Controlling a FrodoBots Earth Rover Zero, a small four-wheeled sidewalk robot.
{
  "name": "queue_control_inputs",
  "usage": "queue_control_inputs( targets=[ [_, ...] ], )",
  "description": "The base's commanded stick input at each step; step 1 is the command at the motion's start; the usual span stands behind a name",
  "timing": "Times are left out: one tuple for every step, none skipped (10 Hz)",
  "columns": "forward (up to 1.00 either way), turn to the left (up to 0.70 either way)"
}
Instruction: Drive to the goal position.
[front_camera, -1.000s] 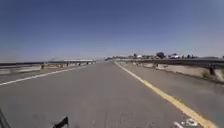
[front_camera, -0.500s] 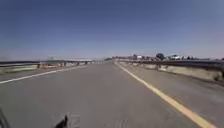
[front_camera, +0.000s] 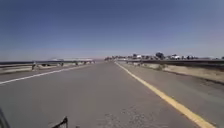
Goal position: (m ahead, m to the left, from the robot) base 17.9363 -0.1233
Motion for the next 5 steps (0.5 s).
queue_control_inputs(
  targets=[
    [1.0,0.0],
    [1.0,0.0],
    [1.0,0.0],
    [1.0,0.0],
    [1.0,0.0]
  ],
)
